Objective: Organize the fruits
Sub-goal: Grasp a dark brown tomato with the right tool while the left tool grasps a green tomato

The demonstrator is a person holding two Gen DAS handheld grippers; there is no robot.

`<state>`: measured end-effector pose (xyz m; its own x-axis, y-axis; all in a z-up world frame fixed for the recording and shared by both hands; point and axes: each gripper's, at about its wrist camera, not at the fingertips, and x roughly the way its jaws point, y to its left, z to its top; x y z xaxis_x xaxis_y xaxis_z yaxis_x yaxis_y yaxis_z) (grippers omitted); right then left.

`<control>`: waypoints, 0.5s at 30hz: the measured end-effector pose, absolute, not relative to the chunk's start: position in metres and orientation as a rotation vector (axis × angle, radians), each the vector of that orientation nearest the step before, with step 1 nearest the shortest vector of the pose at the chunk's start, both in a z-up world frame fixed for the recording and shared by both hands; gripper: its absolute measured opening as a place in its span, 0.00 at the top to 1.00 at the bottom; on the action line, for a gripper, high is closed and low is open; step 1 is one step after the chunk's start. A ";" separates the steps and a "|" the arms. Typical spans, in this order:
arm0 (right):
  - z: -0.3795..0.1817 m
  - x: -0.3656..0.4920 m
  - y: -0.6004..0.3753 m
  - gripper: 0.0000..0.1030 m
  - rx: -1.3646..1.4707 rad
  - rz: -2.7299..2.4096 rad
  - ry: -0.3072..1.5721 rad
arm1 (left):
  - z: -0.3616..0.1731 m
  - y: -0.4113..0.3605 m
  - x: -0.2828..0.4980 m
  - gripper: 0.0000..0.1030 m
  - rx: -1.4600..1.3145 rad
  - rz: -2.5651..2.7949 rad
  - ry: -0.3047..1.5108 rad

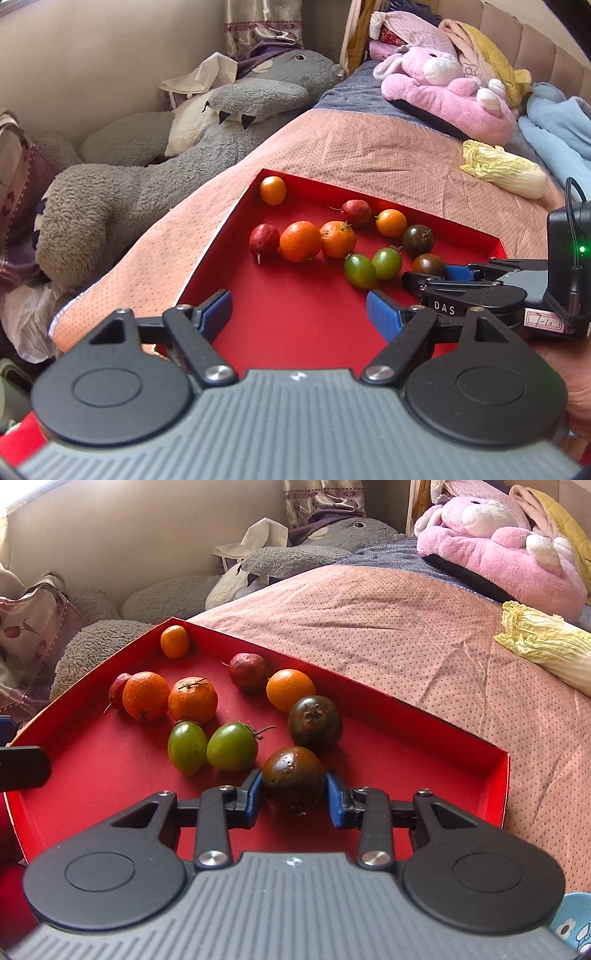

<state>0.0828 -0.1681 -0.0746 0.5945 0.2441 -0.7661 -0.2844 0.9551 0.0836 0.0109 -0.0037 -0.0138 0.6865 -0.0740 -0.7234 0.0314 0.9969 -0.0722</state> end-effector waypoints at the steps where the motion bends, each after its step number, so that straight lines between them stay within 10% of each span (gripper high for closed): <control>1: -0.074 0.080 -0.170 0.60 -0.041 0.306 0.885 | -0.014 -0.008 0.013 0.21 -0.047 -0.070 0.807; 15: -0.046 0.001 -0.215 0.60 0.065 0.284 0.840 | -0.046 -0.065 0.059 0.22 0.077 -0.080 0.906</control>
